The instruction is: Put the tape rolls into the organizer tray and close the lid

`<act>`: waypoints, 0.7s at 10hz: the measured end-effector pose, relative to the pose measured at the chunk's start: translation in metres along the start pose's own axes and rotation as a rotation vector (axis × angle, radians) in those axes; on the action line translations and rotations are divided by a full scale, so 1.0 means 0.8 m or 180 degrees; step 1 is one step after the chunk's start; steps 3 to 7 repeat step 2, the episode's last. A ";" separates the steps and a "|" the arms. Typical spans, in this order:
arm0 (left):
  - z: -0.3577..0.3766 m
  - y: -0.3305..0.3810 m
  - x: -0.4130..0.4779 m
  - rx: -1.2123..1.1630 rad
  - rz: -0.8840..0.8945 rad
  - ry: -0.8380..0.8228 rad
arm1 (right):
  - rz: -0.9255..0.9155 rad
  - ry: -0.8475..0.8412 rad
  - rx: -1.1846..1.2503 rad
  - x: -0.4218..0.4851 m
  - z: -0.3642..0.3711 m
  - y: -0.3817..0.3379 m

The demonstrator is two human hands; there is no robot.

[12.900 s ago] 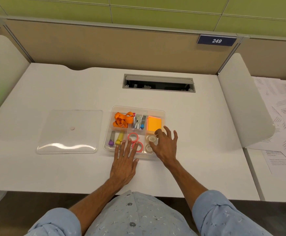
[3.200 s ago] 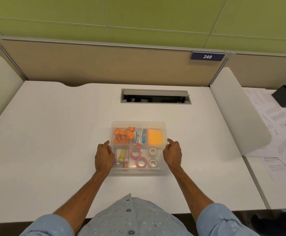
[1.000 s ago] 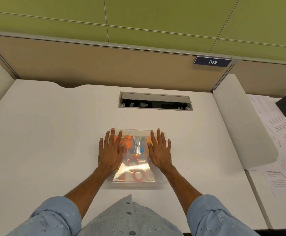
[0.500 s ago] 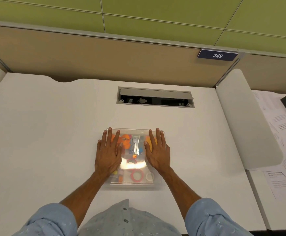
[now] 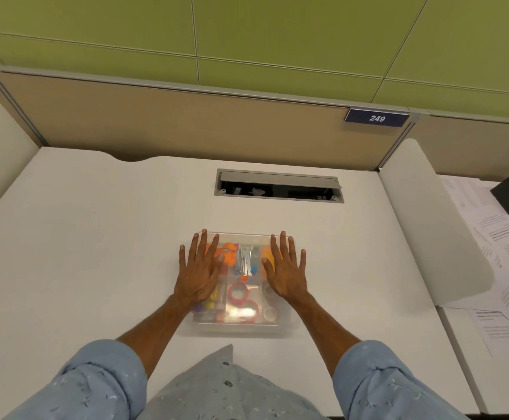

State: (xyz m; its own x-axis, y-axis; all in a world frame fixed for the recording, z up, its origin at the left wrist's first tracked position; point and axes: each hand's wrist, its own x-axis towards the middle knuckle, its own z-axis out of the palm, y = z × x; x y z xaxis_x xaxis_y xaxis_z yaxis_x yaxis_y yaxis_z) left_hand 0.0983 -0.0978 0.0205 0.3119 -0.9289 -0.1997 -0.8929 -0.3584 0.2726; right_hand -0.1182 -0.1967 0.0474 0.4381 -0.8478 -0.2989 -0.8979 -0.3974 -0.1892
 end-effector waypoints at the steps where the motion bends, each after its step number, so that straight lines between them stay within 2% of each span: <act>1: -0.003 0.011 -0.015 0.0245 0.0080 0.0081 | -0.0007 0.0181 -0.0163 -0.014 0.001 -0.004; 7: 0.002 0.015 -0.020 0.0395 0.0186 0.0172 | -0.0064 0.0234 -0.0229 -0.019 0.003 -0.005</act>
